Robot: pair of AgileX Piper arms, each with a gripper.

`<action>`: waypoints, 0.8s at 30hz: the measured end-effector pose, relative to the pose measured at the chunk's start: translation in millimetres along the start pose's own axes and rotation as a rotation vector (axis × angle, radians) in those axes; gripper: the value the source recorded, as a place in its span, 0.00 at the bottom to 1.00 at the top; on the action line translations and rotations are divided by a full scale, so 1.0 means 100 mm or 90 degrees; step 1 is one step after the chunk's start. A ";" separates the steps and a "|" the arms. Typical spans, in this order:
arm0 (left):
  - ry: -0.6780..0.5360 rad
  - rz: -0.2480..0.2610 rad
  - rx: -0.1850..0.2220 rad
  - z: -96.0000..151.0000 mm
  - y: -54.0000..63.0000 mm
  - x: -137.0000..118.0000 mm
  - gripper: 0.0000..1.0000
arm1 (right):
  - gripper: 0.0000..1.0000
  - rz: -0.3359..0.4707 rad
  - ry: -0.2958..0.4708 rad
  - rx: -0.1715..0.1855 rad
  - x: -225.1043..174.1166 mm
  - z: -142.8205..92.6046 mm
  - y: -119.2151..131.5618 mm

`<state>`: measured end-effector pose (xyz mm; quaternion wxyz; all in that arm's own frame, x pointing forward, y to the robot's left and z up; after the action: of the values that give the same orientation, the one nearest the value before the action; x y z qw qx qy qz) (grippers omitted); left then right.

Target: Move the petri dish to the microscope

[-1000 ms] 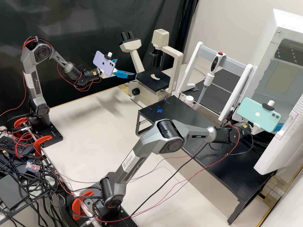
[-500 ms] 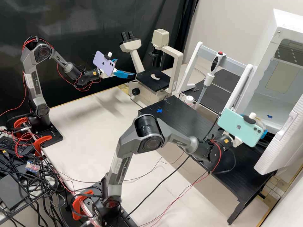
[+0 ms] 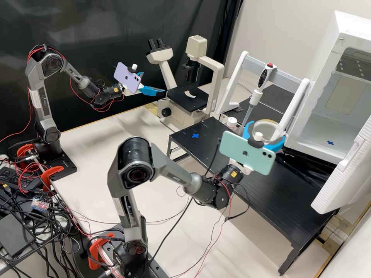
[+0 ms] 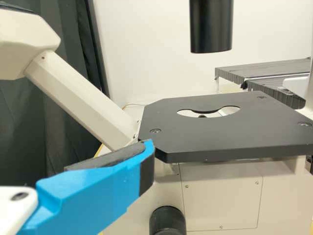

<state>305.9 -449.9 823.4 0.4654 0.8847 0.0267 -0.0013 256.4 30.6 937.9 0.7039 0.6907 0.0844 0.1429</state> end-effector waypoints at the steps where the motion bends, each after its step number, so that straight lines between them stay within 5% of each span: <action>1: 0.000 0.000 0.000 0.00 0.00 0.00 1.00 | 0.00 -0.013 0.020 0.002 -0.02 -0.10 -0.07; 13: 0.000 0.000 0.000 0.00 0.00 0.00 1.00 | 0.00 -0.172 0.133 0.037 0.07 -0.78 -0.73; 24: 0.000 0.000 0.000 0.00 0.00 0.00 1.00 | 0.00 -0.240 0.151 -0.005 0.29 -1.24 -1.23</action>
<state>305.9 -449.9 823.4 0.4654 0.8847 0.0267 -0.0013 254.7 157.2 813.5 0.7056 0.6385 0.2938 0.0897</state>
